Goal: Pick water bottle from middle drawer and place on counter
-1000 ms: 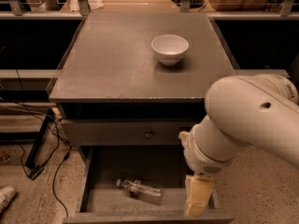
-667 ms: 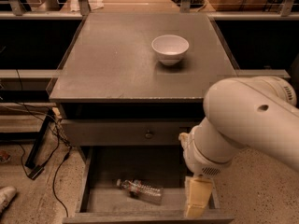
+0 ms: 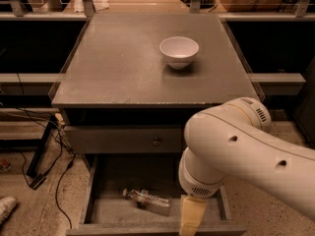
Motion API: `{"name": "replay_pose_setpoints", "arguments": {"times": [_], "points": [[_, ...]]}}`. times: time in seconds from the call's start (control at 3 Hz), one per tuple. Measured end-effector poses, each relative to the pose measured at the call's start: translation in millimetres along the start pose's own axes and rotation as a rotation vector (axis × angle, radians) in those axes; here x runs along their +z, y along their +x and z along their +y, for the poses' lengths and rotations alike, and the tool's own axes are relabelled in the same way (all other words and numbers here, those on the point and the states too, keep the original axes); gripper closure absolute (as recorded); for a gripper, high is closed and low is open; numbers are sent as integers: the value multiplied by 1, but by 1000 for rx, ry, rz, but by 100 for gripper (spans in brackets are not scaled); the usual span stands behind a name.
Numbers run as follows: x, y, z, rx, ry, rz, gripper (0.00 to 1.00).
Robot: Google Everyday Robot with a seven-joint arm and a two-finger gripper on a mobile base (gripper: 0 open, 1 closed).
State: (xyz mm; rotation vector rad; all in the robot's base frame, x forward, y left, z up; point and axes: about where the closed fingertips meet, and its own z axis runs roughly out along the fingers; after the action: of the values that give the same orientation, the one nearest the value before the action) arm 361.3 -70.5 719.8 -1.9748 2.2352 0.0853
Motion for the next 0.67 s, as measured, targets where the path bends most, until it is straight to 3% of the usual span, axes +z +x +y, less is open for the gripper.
{"name": "replay_pose_setpoints", "arguments": {"times": [0.33, 0.67], "points": [[0, 0, 0, 0, 0, 0, 0], [12, -11, -1, 33, -11, -49, 0]]}}
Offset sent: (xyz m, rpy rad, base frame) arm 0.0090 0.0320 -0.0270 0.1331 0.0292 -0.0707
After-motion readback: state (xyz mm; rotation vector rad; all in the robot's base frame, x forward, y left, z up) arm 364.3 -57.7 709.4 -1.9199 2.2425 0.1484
